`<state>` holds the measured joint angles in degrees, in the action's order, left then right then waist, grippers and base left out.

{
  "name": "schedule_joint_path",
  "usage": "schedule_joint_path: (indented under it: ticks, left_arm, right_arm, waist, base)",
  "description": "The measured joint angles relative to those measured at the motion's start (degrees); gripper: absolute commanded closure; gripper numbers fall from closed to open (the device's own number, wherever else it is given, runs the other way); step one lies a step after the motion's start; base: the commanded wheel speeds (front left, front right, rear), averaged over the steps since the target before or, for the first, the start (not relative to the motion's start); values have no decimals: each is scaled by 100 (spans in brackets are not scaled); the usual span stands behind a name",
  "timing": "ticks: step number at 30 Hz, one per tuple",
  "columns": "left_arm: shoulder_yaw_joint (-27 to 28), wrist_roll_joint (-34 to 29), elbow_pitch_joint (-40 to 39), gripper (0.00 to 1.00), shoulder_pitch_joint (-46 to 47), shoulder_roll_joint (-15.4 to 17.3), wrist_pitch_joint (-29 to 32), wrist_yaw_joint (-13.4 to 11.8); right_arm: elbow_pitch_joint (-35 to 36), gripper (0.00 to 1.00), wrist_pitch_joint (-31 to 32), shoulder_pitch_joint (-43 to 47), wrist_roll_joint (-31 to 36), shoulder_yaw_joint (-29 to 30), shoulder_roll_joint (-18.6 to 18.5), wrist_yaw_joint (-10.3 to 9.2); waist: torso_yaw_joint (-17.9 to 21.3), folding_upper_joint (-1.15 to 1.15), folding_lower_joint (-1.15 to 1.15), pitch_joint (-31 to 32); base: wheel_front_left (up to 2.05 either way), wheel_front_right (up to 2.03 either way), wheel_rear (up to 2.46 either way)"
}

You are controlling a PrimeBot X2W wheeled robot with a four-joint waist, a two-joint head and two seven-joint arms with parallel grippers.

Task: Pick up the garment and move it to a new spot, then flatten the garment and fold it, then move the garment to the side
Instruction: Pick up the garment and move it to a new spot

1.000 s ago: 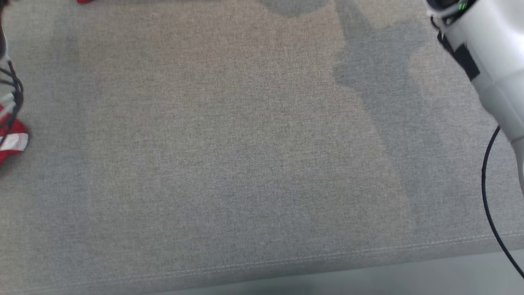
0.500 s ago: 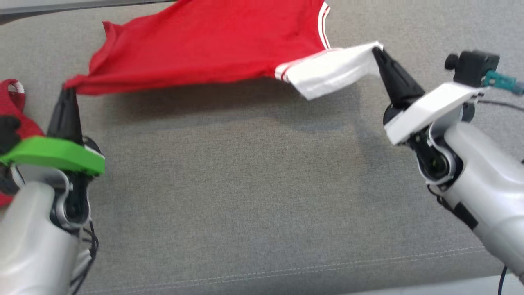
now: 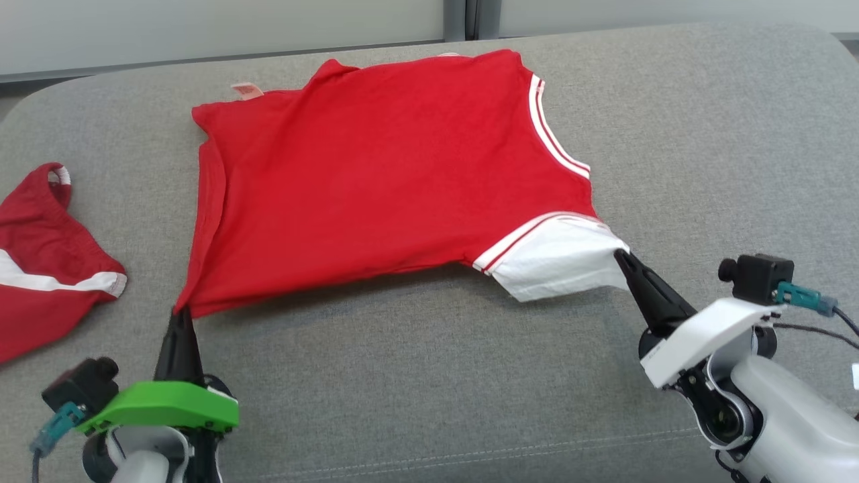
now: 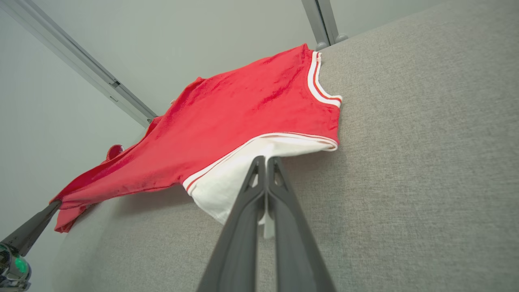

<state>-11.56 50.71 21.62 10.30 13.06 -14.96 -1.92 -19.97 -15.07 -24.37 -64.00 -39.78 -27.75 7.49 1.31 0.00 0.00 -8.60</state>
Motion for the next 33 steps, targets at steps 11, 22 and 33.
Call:
schedule_joint_path:
  ticks: [11, 22, 33]
  left_arm:
    - [253, -51, 622, 100, -671, -509, 1, 364]
    - [539, -224, 491, 100, -1043, -623, 1, 386]
    - [613, -681, 309, 100, -1039, -667, 1, 353]
  right_arm:
    - [196, 100, 0, 1057, -7, 414, 116, 0]
    - [599, 100, 263, 1865, -254, 904, -99, 0]
    - [734, 100, 726, 1922, 16, 1020, -20, 0]
  waist:
    - [-19, 0, 0, 274]
    - [-140, 0, 0, 366]
    - [-109, 0, 0, 281]
  base:
    - [0, 0, 0]
    - [0, 0, 0]
    - [0, 0, 0]
